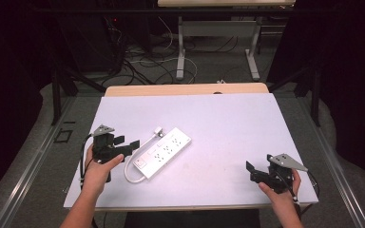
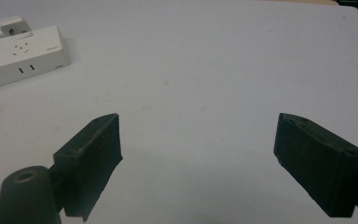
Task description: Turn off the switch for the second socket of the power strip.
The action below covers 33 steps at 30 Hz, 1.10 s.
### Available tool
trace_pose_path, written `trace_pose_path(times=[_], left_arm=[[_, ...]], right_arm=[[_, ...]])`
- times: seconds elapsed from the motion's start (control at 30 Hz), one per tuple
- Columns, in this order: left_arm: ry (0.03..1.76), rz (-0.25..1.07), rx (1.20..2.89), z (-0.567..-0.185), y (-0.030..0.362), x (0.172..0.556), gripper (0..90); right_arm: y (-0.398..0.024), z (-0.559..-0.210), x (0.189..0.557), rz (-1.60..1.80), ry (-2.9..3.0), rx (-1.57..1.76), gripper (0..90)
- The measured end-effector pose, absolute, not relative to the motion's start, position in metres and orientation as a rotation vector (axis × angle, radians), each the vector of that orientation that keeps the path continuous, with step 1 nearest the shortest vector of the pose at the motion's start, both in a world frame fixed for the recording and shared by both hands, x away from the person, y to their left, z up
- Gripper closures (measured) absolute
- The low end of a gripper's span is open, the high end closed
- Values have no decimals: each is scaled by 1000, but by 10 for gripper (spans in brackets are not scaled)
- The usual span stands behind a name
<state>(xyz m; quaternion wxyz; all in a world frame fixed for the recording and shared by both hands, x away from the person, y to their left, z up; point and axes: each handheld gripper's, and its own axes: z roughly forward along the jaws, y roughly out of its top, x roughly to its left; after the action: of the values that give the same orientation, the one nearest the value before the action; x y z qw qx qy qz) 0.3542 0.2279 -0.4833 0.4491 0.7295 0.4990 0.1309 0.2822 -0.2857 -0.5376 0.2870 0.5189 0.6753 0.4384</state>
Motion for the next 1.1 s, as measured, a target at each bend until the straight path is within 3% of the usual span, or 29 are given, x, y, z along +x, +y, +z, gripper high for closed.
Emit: trace_pose_path(times=[0.3, 0.9, 1.1], left_arm=[[1288, 341, 1768, -492, 246, 344, 242], [1344, 382, 1741, -519, 267, 332, 5], [1368, 395, 1713, -526, 274, 330, 4]], right_arm=[[-285, -538, 282, 1172, 1810, 1378, 141], [-285, -537, 281, 1162, 1823, 1386, 141], [-285, -537, 282, 1166, 1821, 1385, 141]])
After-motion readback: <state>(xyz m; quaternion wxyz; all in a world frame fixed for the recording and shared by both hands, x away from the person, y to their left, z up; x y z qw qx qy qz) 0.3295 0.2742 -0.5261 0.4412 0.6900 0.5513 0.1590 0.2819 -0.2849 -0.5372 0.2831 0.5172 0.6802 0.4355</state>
